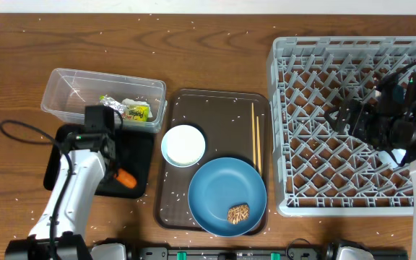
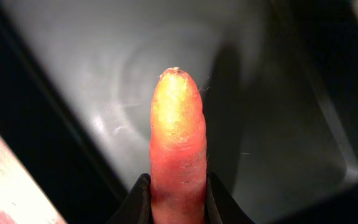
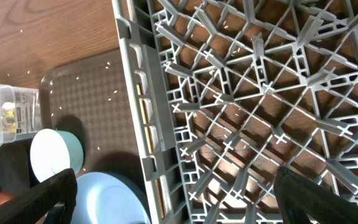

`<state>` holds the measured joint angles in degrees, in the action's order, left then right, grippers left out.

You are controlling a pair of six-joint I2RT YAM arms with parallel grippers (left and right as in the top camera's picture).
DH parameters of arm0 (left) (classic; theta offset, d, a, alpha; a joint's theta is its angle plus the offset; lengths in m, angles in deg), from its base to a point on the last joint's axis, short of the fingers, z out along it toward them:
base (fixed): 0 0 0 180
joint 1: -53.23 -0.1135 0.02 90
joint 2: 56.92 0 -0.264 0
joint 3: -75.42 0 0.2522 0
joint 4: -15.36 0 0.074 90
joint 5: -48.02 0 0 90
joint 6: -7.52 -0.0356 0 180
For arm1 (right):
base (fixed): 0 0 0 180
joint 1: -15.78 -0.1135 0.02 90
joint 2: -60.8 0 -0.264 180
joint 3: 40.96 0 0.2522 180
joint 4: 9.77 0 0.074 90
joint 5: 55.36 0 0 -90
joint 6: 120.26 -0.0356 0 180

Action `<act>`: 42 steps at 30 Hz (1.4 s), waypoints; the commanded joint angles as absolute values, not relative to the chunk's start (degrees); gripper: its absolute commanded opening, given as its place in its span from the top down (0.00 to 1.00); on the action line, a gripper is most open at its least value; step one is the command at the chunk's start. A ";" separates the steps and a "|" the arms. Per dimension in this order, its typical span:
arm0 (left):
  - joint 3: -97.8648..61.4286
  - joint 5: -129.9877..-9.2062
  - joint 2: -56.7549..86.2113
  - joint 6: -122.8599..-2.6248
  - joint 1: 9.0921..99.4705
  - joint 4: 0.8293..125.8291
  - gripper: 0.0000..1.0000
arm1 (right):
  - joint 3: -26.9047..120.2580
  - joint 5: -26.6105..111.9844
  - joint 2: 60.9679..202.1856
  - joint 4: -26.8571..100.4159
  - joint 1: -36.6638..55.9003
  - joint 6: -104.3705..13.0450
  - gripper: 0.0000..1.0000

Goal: Sort waste into correct bins and load items into the dishwasher rack
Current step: 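Carry the carrot left and release it onto the black tray, then grasp the rim of the white rice bowl with the left gripper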

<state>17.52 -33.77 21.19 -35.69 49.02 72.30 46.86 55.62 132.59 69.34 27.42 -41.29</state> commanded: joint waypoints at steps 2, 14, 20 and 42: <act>18.13 -31.48 20.60 -31.39 48.74 72.50 0.70 | 46.84 55.83 132.70 69.42 26.63 -40.22 0.06; 7.59 -45.03 12.58 -50.23 50.77 79.25 0.49 | 46.84 55.83 132.70 69.25 26.63 -39.83 0.06; 7.20 -50.36 11.66 -61.46 60.35 75.19 0.43 | 46.84 55.81 132.70 68.90 26.63 -39.83 0.06; 7.22 -42.39 36.09 -67.50 71.97 64.08 0.57 | 46.84 55.83 132.70 69.53 26.63 -39.83 0.05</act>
